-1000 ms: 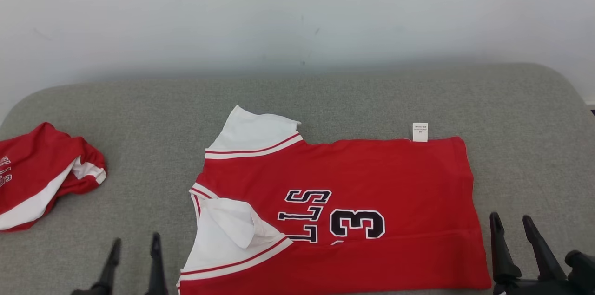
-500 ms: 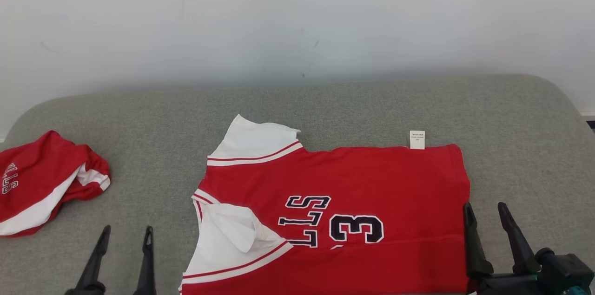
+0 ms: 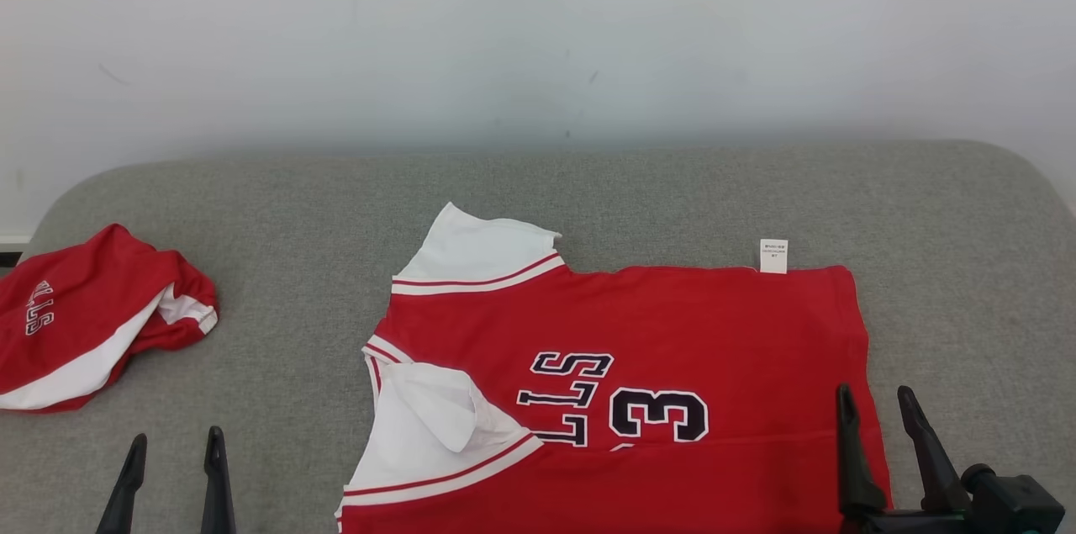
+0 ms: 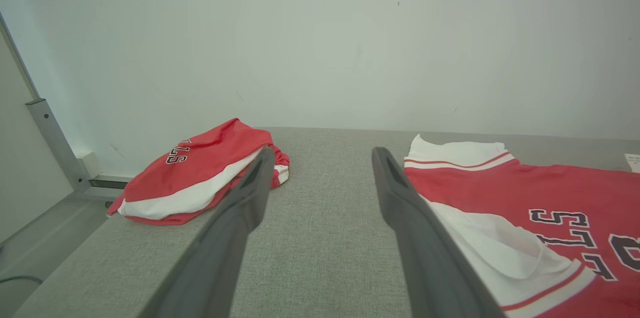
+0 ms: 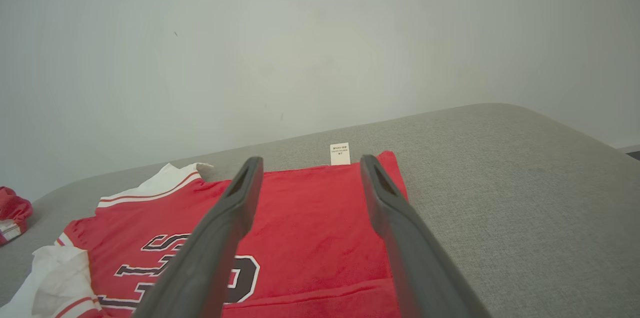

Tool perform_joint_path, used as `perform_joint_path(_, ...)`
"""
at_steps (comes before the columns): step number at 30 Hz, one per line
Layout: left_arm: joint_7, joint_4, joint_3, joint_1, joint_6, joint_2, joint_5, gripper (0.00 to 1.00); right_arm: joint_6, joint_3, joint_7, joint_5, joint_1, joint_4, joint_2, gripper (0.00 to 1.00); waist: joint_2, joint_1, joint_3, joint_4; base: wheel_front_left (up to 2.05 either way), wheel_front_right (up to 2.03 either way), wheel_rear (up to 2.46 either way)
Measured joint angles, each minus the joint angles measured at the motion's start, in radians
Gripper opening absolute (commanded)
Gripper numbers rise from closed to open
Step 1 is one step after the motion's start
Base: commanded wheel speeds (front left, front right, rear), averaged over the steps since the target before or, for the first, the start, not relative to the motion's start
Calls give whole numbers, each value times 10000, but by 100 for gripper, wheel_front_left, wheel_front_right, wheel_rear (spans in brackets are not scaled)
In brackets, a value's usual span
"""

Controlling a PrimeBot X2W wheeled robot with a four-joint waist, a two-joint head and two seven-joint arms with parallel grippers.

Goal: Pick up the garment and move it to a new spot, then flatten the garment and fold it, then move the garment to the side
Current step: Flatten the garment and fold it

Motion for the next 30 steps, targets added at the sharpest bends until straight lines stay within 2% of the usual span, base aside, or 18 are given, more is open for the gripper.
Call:
perform_joint_path(12, 0, 458, 399, -17, -593, -602, 901, 100, 0, 54, -35, -161, -60, 347, 79, 100, 0, 1, 122, 63, 0, 0, 0)
perform_joint_path(30, 0, 499, 1093, -144, -1158, -1024, 1490, 100, 0, 81, -92, -222, -225, 533, 130, 100, 0, 0, 258, -267, 0, 0, 0)
